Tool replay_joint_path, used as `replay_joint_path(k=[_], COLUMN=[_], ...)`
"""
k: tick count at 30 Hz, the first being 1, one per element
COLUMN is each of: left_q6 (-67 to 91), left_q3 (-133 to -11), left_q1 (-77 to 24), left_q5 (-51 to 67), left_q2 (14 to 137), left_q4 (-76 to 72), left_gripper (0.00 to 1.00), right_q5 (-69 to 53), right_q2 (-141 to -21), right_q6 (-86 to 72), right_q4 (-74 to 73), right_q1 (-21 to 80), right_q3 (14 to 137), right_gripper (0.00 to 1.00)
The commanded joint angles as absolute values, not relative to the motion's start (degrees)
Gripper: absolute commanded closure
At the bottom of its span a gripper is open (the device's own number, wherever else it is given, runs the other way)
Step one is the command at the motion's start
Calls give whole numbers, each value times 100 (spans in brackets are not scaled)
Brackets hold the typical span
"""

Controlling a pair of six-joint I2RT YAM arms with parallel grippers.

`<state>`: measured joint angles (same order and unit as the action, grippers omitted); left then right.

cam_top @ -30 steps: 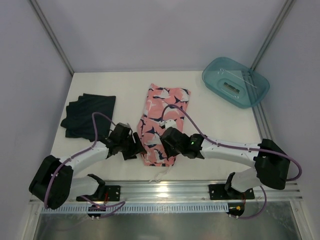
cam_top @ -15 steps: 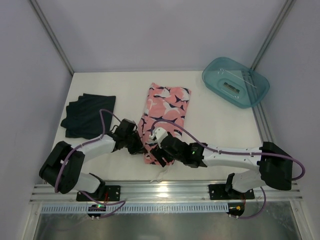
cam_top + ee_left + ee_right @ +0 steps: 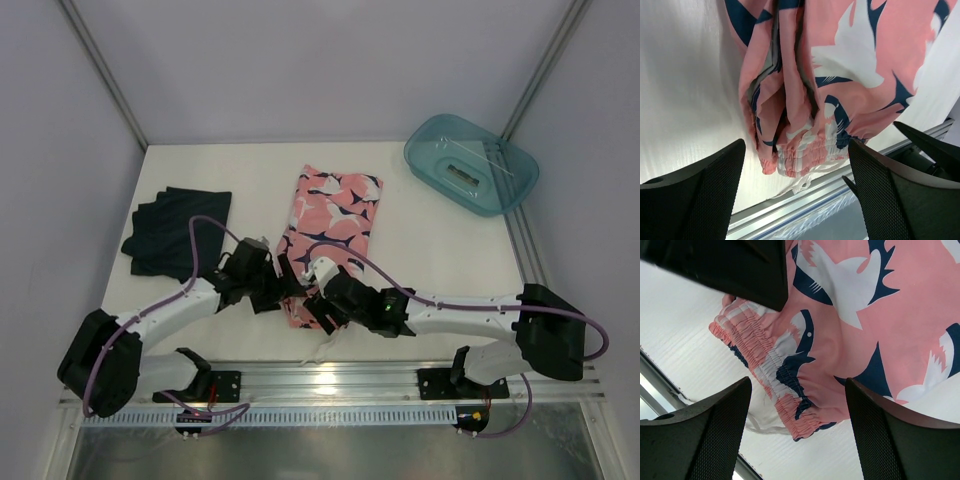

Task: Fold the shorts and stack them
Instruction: Fold the shorts at the center of the board.

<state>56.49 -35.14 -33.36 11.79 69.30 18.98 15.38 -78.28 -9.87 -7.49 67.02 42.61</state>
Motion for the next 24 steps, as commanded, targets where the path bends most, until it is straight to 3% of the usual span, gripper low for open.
replay_joint_path(k=[1,4,7,14,16,17,24], left_q6=[5818,5994,6091,6091,6056,6056,5968], left_q3=[-3358,-3217,-3155,-3479,-3778,-3866,-4509], left_q1=[-3524,-3568,-3568,-3560,-3560,-3551,-3446], left_q5=[1099,1090,1020,1089,1483,1668,2188], left_q2=[7154,7470,7751,7980,8094,8147,8358], left_q4=[1556,1258,1187,1282,1450,1494,2188], left_gripper=[15,17,29,83,90,100,100], right_q5=[1705,1714,1723,1748,1889,1951,2926], right_q2=[-7567,-7480,-7444,-7707,-7883,-7945,-8673], right_q6=[-1099,-1116,-1046,-528,-265,-177,579], right_q4=[-475,-457,-448,-71,165,228,580], right_q1=[6732,6732,6741,6969,7162,7233,7795], right_q3=[4254,4201,4113,4104,4139,4157,4359], right_gripper=[21,21,21,20,20,20,16])
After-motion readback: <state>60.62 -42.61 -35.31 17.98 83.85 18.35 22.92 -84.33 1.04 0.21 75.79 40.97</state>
